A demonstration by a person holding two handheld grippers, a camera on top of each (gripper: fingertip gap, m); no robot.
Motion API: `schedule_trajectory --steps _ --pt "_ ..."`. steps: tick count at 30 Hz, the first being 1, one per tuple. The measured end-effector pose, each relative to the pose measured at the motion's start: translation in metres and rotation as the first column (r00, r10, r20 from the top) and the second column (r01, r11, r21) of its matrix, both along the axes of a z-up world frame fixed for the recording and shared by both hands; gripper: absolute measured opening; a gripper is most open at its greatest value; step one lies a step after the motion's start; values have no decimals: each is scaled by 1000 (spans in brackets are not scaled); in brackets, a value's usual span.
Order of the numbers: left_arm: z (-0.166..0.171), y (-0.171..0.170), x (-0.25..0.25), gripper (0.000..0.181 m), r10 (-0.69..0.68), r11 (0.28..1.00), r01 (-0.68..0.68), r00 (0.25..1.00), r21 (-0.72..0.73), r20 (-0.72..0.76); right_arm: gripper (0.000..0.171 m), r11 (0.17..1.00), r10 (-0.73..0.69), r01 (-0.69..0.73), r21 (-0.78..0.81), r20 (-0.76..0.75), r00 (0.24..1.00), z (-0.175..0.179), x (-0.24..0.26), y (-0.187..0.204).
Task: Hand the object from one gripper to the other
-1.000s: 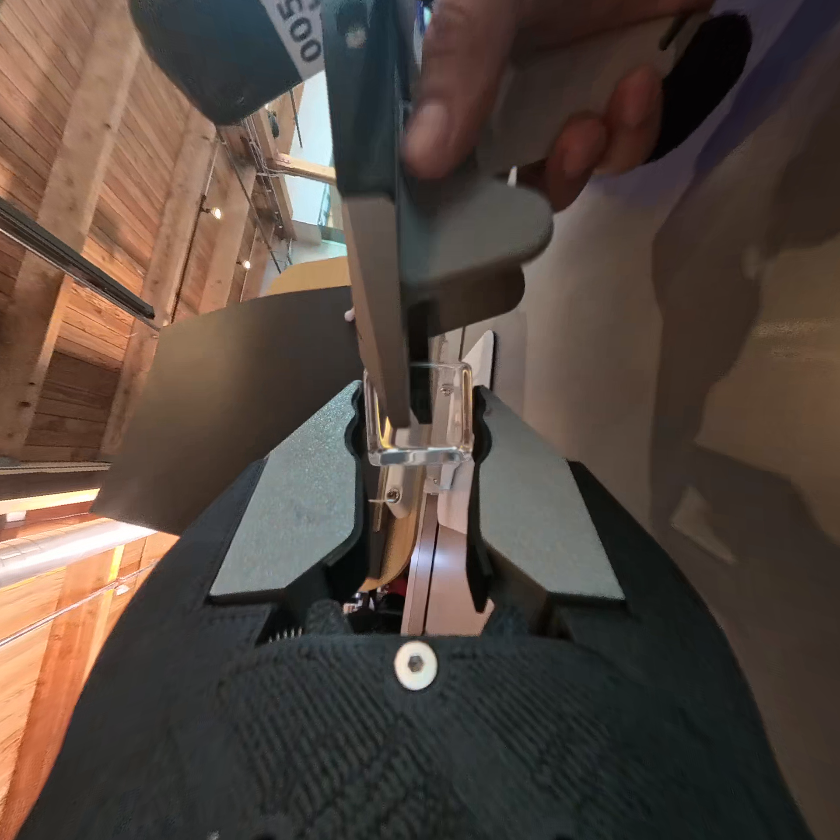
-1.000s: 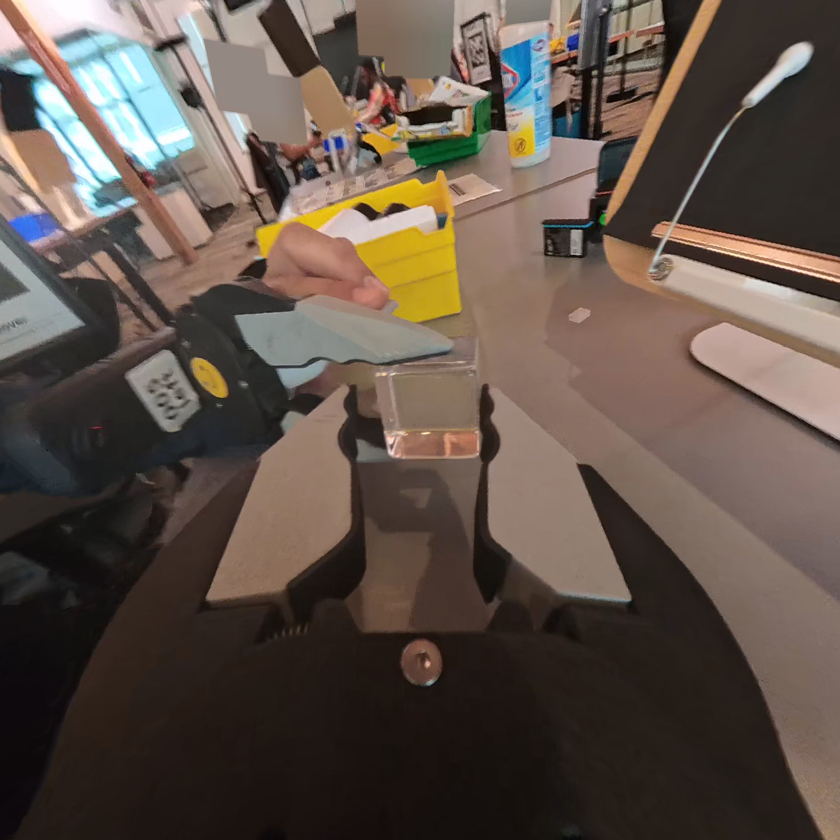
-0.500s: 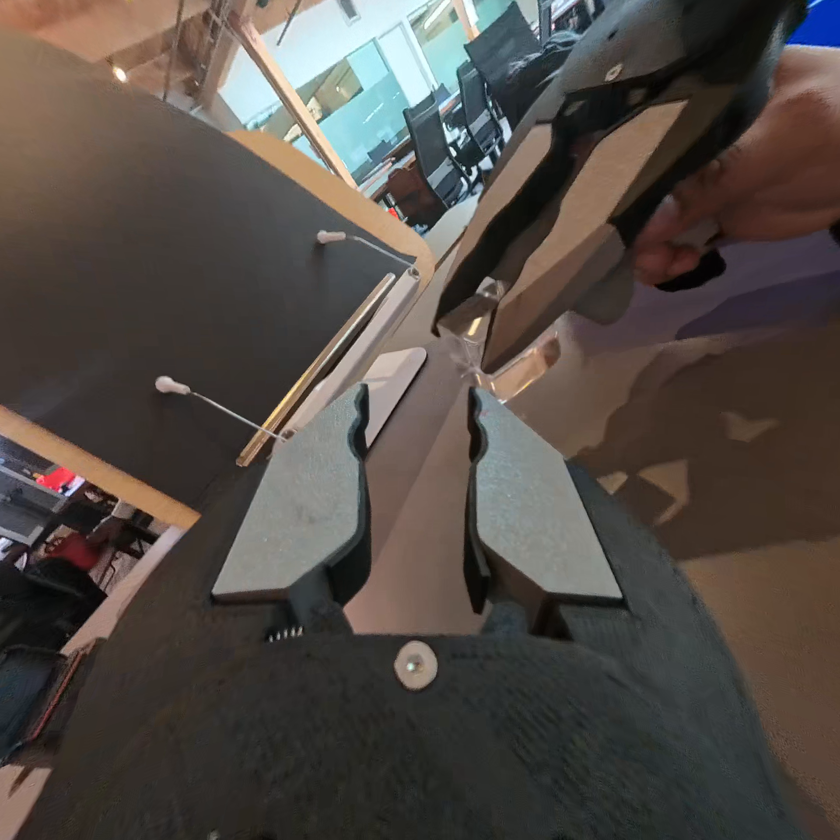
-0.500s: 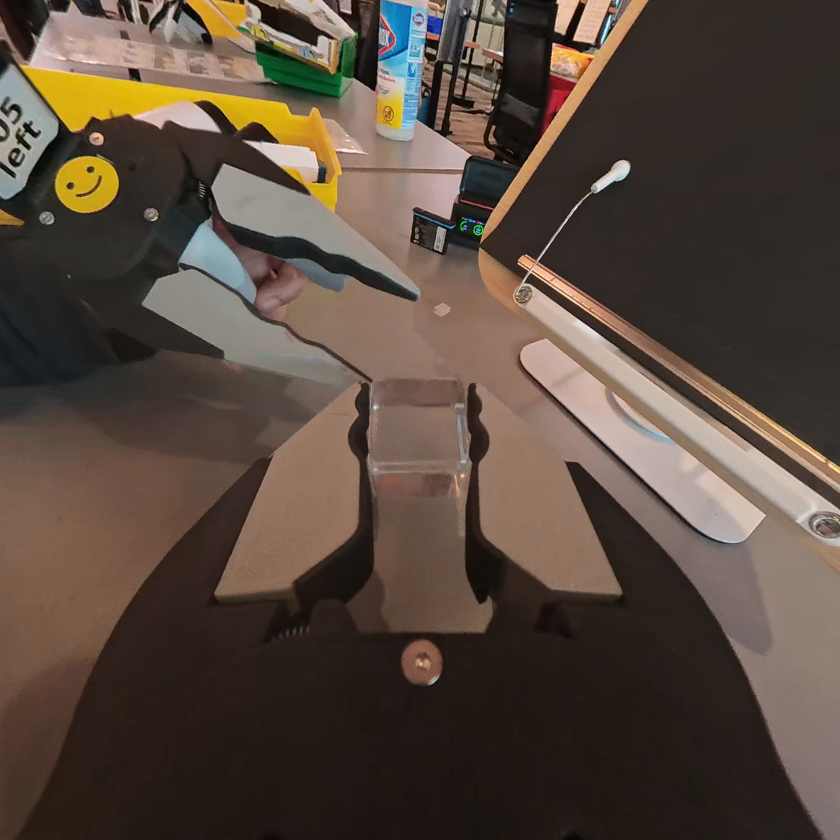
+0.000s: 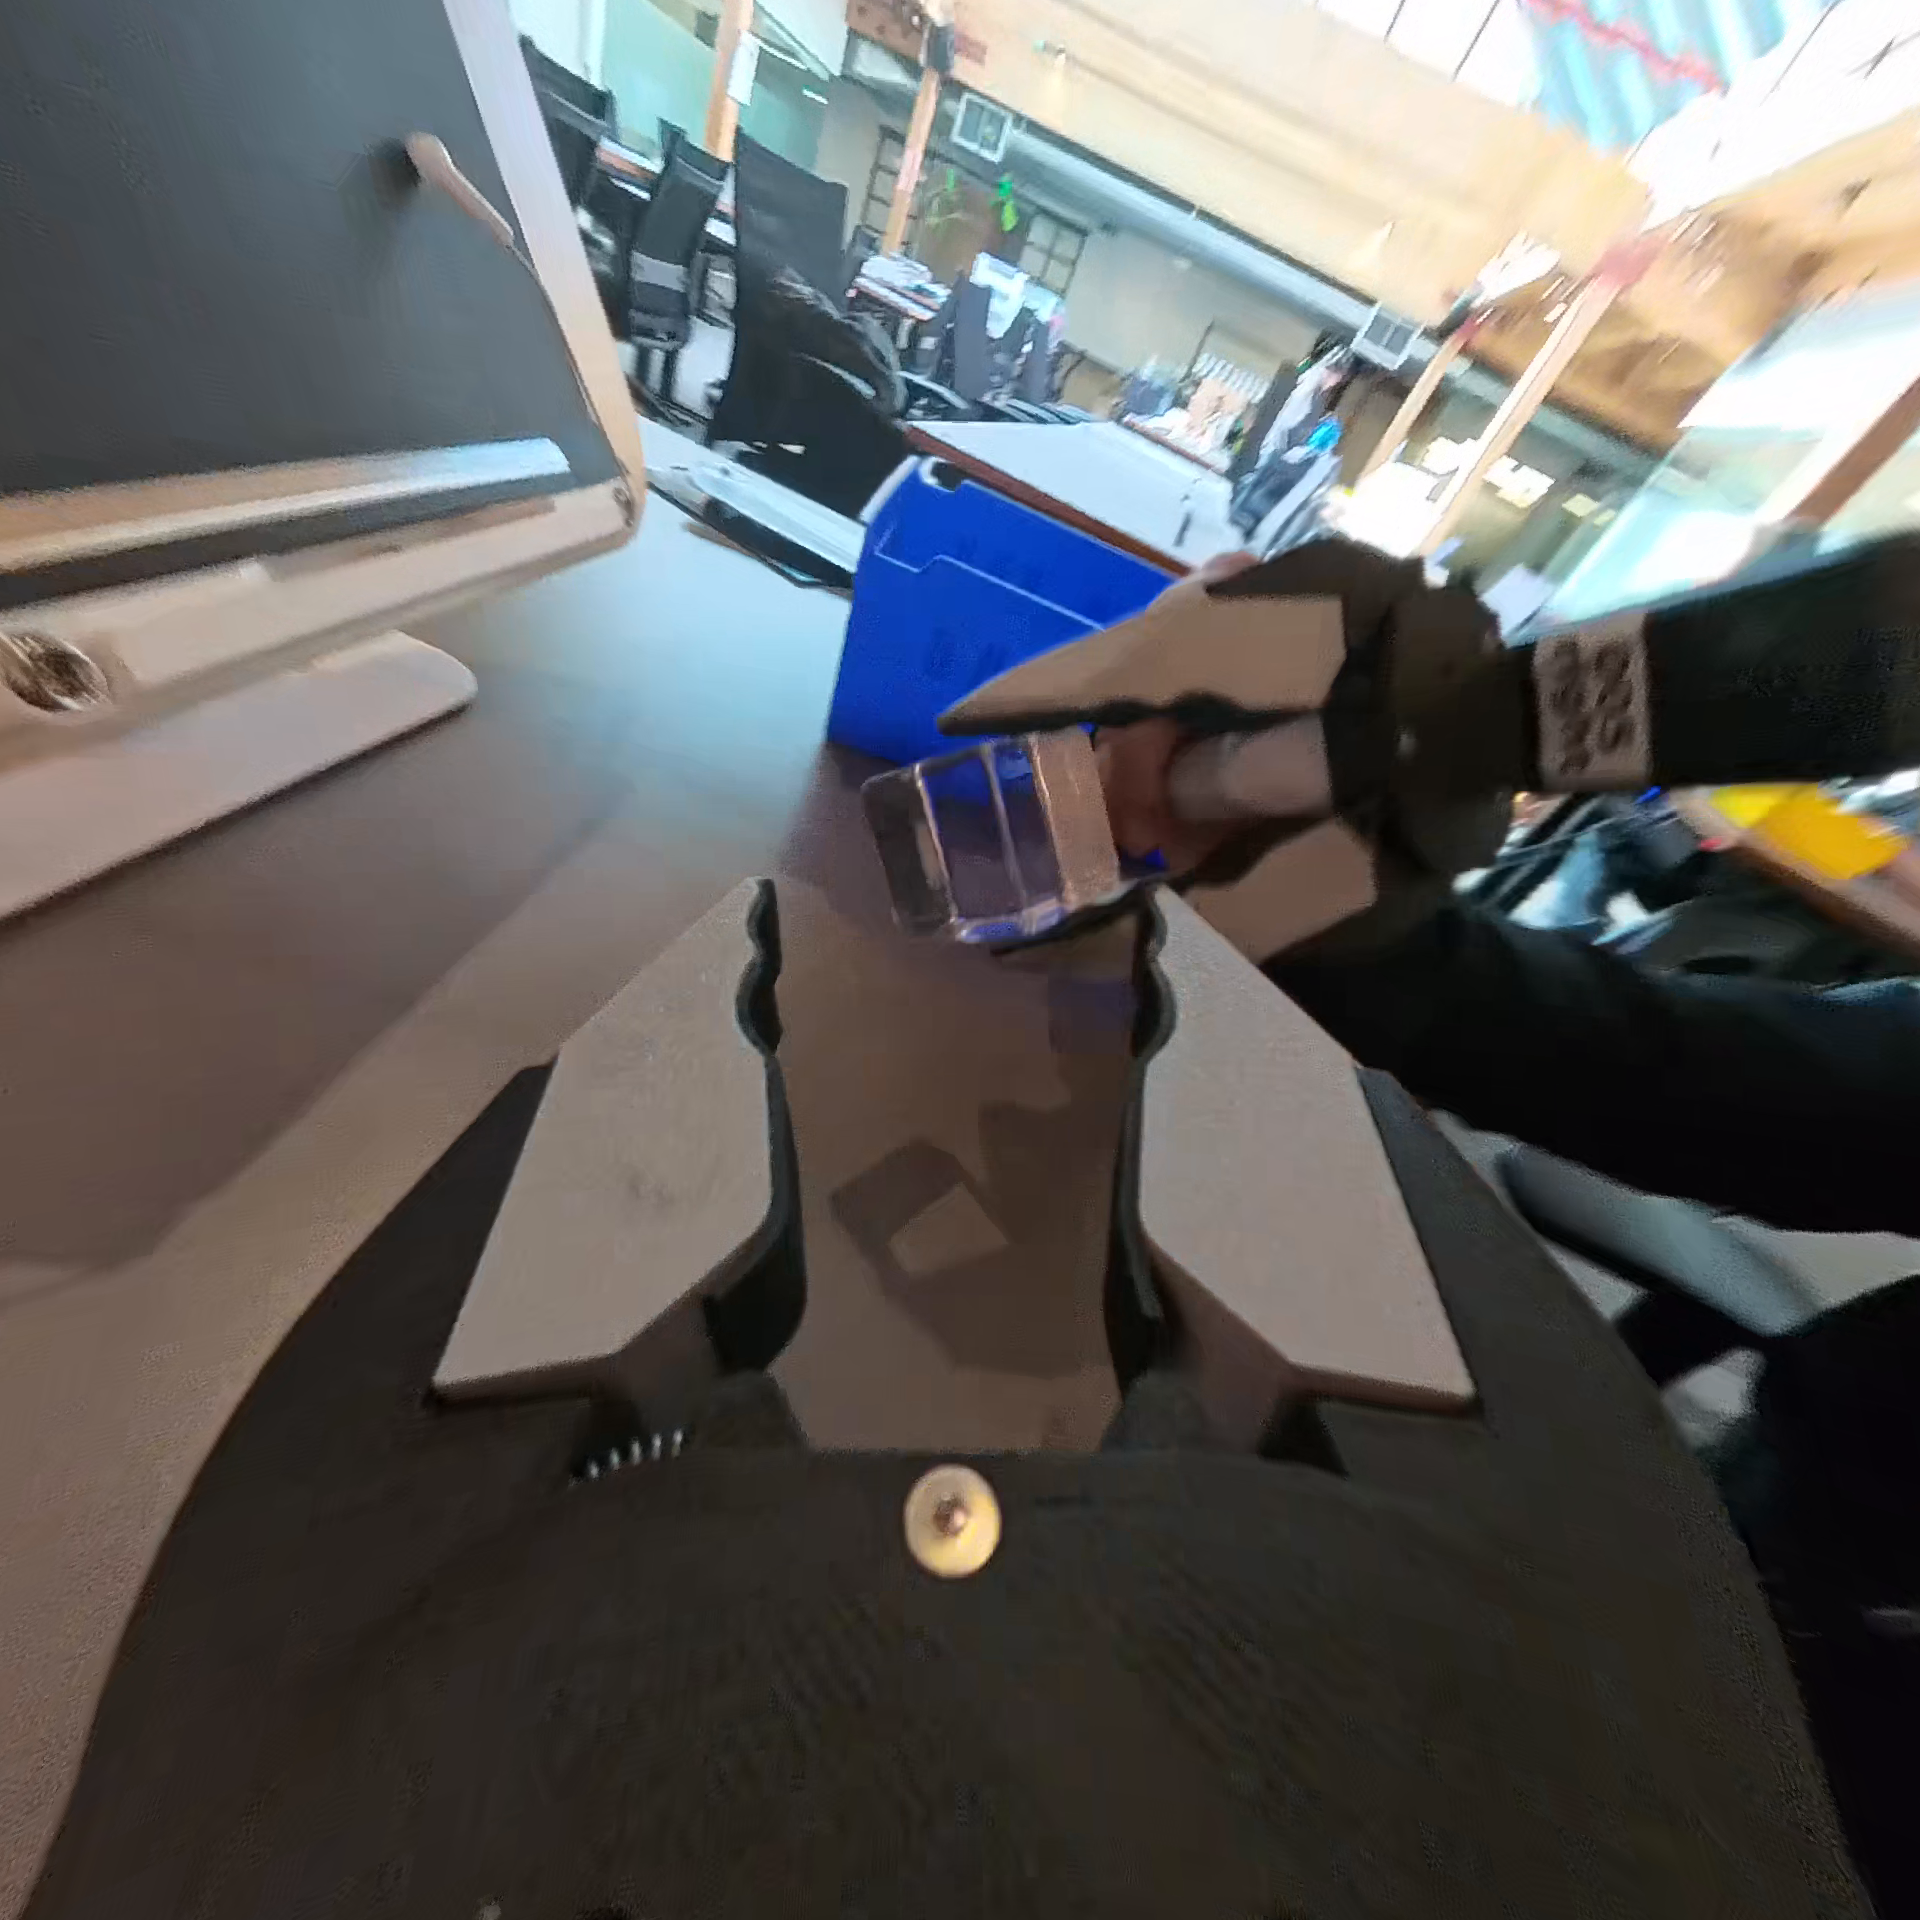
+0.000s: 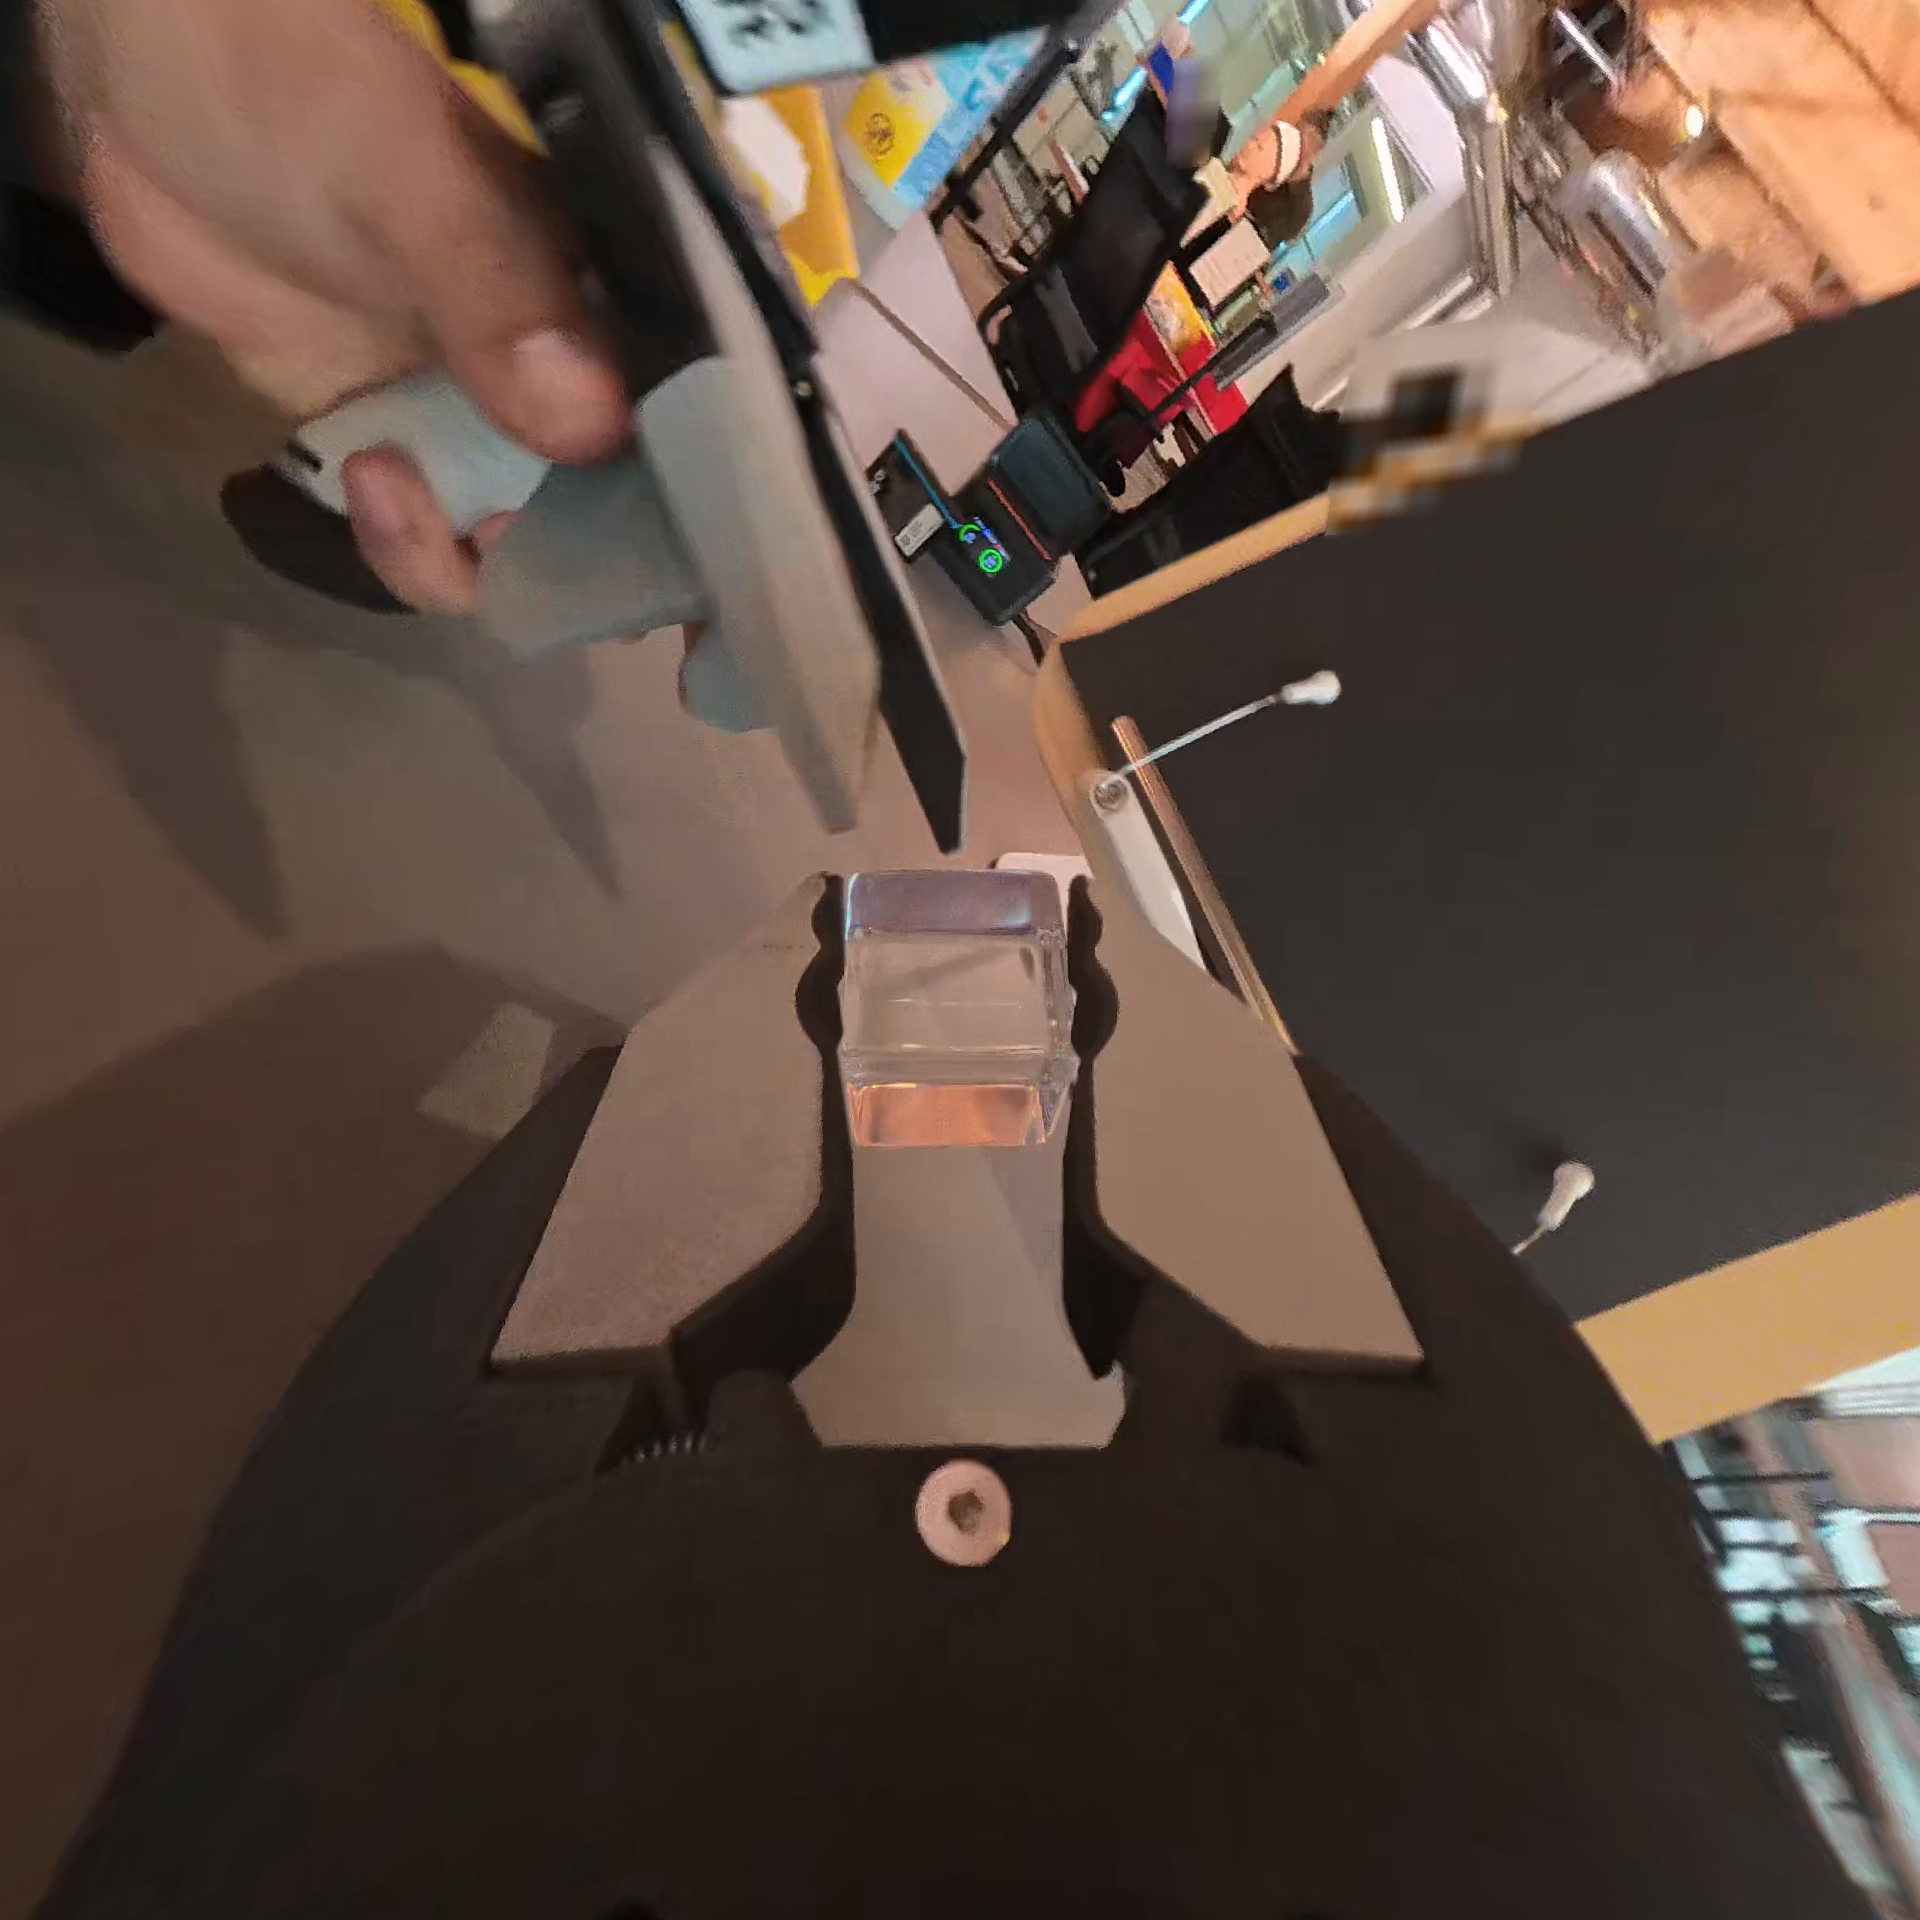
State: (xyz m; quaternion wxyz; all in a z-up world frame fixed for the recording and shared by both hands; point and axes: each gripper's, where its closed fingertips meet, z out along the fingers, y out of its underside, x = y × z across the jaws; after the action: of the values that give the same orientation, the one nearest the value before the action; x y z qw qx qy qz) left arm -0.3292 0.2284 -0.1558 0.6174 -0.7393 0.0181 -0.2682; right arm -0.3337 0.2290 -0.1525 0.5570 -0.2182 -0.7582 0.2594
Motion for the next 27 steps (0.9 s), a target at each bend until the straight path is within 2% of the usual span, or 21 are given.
schedule_trajectory --steps 2,5,7,10,14,17,20,22,24,27 --pt "-1 -2 6 68 -54 998 56 995 -21 89 41 994 12 -10 109 -19 1000 -4 0 -9" --pt "-6 -2 16 68 -111 992 119 984 -48 136 41 979 38 -26 201 -54 998 -5 1 -21" --pt "-4 -3 22 65 -151 987 159 973 -34 172 41 976 90 -74 205 -70 993 -3 4 -34" --pt "0 -10 36 49 -254 965 260 946 -4 201 41 978 147 -129 162 -104 984 4 9 -46" --pt "1 -7 26 43 -187 982 187 981 3 54 40 986 136 -124 110 -112 984 6 8 -40" --pt "-9 -1 11 41 -46 999 45 973 -9 -225 39 989 144 -145 -30 -36 989 0 8 -36" --pt "-15 4 -8 41 103 994 -99 843 37 -528 45 934 200 -178 -310 42 979 5 9 -30" --pt "-20 5 -21 41 174 982 -178 704 67 -689 45 865 199 -149 -480 55 978 14 7 -17" --pt "-25 6 -27 41 204 972 -210 533 104 -822 56 756 193 -90 -649 89 977 18 2 -2" --pt "-24 8 -15 42 212 973 -159 351 166 -912 63 561 269 -31 -827 147 952 14 0 5"
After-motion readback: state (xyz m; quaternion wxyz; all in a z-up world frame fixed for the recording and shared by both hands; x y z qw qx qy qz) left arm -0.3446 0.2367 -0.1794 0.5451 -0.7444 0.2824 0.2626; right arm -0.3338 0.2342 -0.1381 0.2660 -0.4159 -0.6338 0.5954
